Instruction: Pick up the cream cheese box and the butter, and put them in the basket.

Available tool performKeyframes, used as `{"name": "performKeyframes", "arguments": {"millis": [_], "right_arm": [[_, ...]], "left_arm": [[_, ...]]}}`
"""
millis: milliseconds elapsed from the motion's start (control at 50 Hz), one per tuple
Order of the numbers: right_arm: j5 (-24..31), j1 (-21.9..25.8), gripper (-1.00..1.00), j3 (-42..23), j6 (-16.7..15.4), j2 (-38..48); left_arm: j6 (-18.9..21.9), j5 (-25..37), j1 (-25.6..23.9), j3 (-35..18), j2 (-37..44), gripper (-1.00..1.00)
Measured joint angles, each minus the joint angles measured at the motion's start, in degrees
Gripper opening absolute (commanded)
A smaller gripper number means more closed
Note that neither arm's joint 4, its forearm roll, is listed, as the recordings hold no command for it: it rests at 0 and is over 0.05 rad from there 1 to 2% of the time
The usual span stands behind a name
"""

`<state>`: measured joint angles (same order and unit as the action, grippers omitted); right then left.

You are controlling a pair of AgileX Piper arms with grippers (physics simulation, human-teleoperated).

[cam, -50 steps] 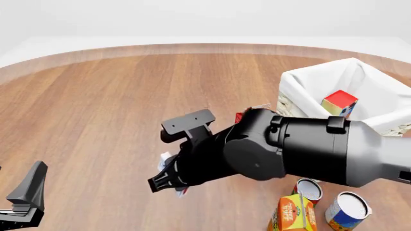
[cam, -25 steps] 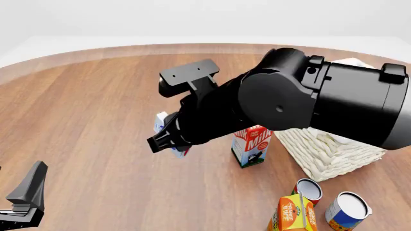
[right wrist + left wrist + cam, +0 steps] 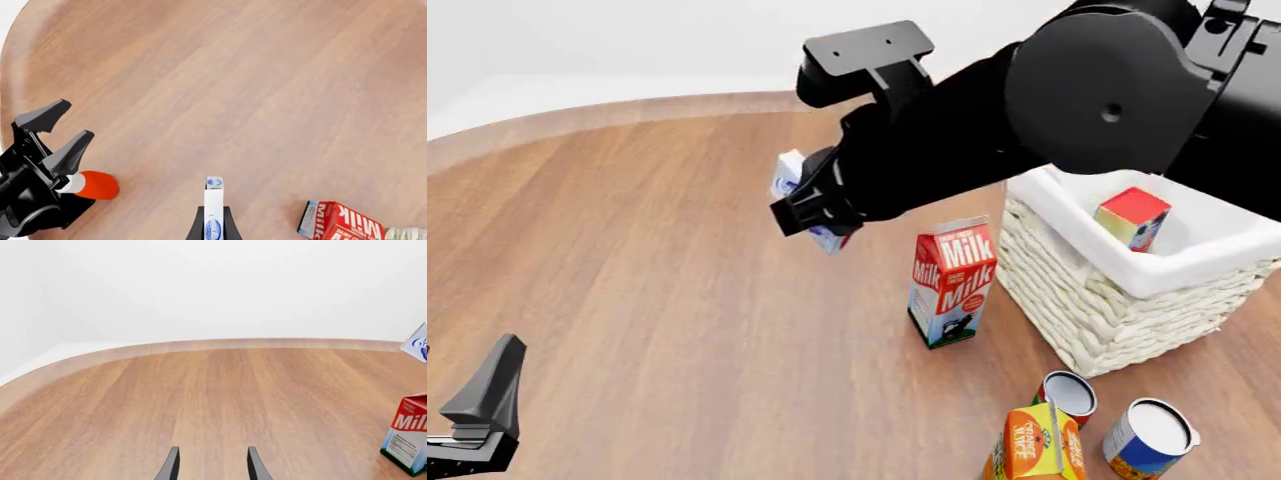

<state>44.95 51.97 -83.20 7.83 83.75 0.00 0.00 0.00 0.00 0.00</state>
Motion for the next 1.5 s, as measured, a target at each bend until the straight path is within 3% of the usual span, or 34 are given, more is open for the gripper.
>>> {"name": "performKeyframes", "arguments": {"millis": [500, 840, 1500], "right_arm": [[3.20, -6.09, -1.00, -3.76, -5.31, -5.40], [2.88, -11.72, -1.00, -1.29, -5.99, -9.83], [3.74, -27.22, -1.00, 2.44, -7.57, -21.19]], "left_arm": [[0.00, 0.00, 0.00, 0.00, 0.00, 1.00], [0.00, 0.00, 0.00, 0.00, 0.00, 1.00], [0.00, 0.00, 0.00, 0.00, 0.00, 1.00]]}}
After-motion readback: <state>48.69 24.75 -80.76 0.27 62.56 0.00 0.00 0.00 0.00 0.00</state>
